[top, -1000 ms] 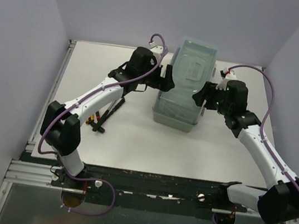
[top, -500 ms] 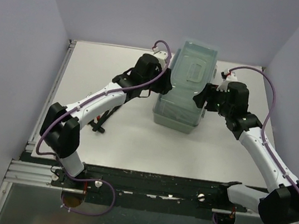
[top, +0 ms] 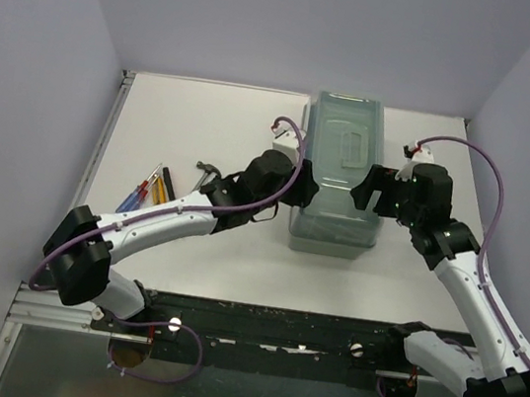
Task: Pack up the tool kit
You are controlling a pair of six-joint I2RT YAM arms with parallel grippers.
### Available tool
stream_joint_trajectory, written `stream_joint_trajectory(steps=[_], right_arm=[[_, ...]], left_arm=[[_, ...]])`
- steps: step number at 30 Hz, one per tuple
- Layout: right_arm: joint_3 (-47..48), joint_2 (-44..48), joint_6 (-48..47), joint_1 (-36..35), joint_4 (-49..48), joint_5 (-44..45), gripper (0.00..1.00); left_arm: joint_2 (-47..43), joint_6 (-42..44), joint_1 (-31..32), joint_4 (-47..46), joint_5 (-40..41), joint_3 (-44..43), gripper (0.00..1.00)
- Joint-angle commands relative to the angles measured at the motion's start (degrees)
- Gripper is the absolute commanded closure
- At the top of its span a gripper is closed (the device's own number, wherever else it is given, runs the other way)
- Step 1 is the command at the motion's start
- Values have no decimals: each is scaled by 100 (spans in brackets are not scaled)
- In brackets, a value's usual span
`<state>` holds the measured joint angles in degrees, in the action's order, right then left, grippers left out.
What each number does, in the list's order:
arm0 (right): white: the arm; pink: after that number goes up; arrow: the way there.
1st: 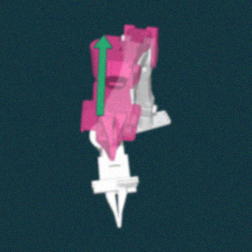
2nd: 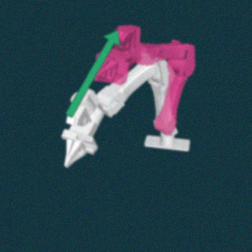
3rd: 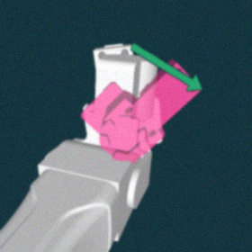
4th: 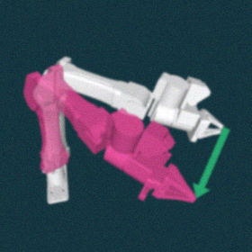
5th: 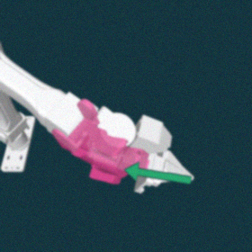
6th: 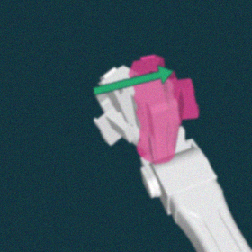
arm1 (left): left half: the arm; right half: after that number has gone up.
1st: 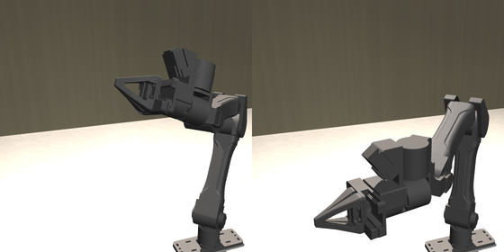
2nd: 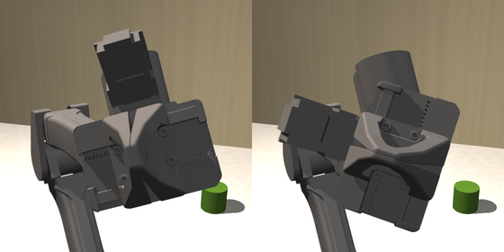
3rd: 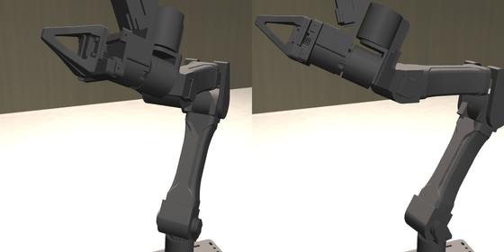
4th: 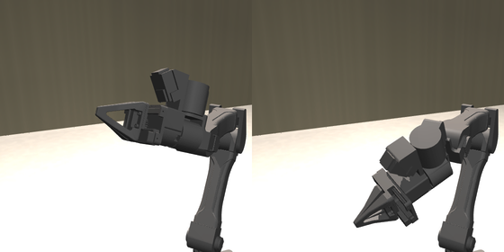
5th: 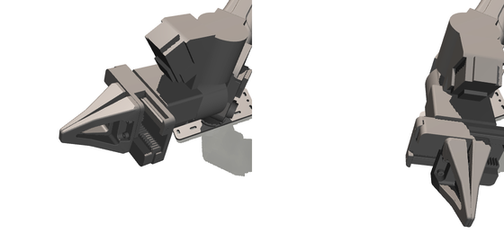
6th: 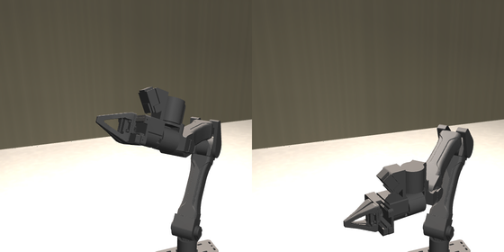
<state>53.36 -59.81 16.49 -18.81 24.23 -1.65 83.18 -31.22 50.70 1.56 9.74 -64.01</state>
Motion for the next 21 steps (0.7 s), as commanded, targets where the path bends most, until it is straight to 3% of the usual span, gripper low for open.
stream_joint_trajectory(steps=[1,5,10,12,21], right_arm=[[-248,83,-146,-123,1461,313,5],[59,426,-207,-123,1979,744,2],[516,830,-365,-123,2340,1122,2],[779,831,-480,-123,2437,1184,2],[2106,-73,-858,-158,2464,764,9]], left_arm=[[-196,-446,739,424,-631,380,44],[-582,-367,828,625,-254,407,32],[-1311,1,793,959,370,345,6],[-1523,142,679,1170,467,258,1],[-2077,20,-577,1452,-163,635,1]])
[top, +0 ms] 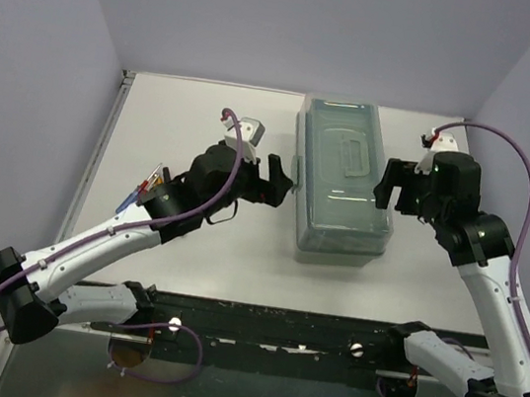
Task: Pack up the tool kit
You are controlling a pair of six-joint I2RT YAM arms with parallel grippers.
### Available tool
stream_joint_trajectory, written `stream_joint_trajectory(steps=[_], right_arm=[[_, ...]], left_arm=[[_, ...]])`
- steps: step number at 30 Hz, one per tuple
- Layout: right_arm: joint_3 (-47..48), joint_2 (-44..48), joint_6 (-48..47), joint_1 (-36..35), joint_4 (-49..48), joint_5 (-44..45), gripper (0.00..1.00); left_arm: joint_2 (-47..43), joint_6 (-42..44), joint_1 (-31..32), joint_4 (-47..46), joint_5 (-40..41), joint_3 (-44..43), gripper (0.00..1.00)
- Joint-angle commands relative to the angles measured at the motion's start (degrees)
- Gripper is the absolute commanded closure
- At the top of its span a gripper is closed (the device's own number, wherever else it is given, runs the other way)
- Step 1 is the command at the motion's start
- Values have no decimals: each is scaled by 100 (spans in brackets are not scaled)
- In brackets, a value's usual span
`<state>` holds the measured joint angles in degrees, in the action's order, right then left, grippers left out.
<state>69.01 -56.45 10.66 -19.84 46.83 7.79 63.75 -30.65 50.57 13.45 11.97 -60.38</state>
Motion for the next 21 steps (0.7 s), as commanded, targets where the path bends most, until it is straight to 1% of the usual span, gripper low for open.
stream_joint_trajectory(steps=[1,5,8,12,17,21], right_arm=[[665,-542,-283,-99,178,-277,9],[1183,-1130,-275,-327,81,-419,13],[1675,-1666,-275,-521,125,-358,15],[2194,-2360,-345,-671,160,-191,16],[2573,-3082,-362,-680,151,-32,21],[2766,-3495,-327,-680,204,231,25]], left_arm=[[-126,-46,-696,246,-527,342,1],[6,-116,-1144,-131,-1124,544,1],[260,-230,-1478,-413,-1705,589,3],[743,-213,-1769,-589,-1856,422,5],[1499,-151,-1980,-844,-2136,132,9],[2053,-318,-2112,-1151,-2470,17,16]])
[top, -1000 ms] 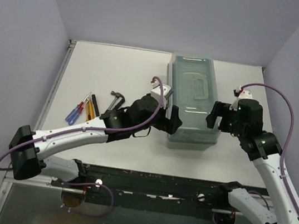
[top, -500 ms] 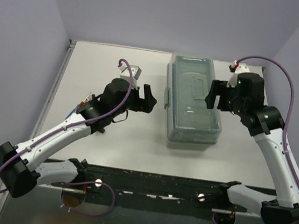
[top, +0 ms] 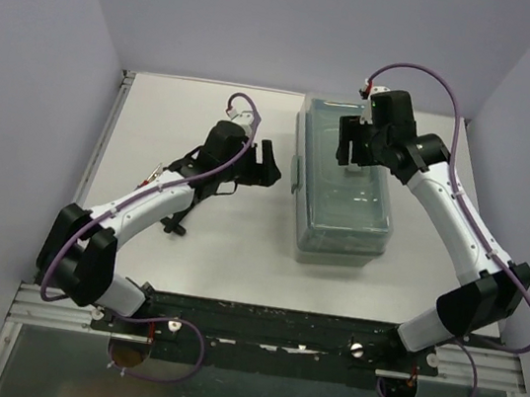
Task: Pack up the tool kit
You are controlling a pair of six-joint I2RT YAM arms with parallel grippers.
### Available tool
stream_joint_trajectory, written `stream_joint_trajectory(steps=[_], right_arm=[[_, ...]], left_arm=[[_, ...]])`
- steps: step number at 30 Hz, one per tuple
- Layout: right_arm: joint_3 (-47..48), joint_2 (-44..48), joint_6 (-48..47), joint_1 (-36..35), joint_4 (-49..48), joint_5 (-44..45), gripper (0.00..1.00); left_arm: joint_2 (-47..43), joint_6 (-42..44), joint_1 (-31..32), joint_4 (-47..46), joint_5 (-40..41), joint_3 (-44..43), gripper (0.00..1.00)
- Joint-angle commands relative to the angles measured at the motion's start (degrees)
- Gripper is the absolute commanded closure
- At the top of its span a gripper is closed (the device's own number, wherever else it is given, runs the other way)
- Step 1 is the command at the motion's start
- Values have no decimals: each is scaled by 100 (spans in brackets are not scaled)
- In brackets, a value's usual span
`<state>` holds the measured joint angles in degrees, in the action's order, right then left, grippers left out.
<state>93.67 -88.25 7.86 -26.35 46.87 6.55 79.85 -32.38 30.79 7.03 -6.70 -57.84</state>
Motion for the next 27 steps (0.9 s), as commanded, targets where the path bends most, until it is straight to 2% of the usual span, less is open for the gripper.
stream_joint_trajectory(steps=[1,5,7,13,15,17,19,22,23,25,27], right_arm=[[336,-377,-56,-37,199,417,27],[468,-675,-91,-19,234,365,30],[521,-807,-83,-19,270,356,31],[311,-975,31,-19,244,347,43],[188,-984,75,-11,217,347,51],[64,-1010,146,24,208,339,69],[-67,-1010,198,59,173,347,75],[-199,-905,260,147,147,208,75],[-235,-809,260,174,103,24,70],[-218,-590,243,235,24,-337,59],[-60,-387,173,253,85,-540,31]], left_arm=[[548,-267,-195,-666,-752,-201,17],[847,-637,-354,-1484,-1237,-8,18],[1005,-664,-363,-1590,-1342,-43,19],[1357,-848,-389,-1889,-1536,-52,21],[1375,-936,-407,-2064,-1580,62,21],[1357,-989,-415,-2222,-1615,133,22],[1357,-1007,-415,-2284,-1633,151,22],[1384,-1042,-407,-2320,-1659,186,22],[1366,-1042,-415,-2381,-1659,229,21],[1270,-1077,-424,-2513,-1616,335,21],[1121,-1051,-415,-2575,-1502,423,19]])
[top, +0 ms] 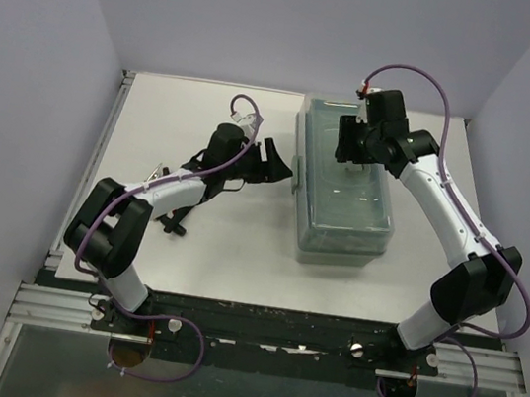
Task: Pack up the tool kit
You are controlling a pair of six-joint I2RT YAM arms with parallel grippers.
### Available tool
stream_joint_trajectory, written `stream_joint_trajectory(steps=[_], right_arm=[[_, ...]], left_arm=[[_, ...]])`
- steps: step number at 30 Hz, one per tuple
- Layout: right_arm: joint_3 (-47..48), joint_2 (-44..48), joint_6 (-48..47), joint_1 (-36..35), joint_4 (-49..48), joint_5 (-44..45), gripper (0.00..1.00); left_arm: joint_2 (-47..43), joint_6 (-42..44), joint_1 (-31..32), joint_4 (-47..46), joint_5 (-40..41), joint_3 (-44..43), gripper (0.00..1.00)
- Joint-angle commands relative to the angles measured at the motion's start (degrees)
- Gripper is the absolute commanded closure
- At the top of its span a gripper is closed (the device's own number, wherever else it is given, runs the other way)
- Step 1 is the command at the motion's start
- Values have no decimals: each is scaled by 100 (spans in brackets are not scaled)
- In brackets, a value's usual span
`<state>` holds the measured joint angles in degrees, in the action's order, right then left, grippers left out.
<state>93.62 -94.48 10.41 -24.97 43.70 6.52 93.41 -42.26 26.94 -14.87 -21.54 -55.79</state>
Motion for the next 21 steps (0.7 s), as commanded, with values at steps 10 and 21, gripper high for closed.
stream_joint_trajectory(steps=[10,21], right_arm=[[218,913,-443,1089,604,-986,6],[-459,501,-611,1592,24,-2243,5]], left_arm=[[-1105,218,13,-131,572,271,11],[-649,359,478,397,71,-819,2]])
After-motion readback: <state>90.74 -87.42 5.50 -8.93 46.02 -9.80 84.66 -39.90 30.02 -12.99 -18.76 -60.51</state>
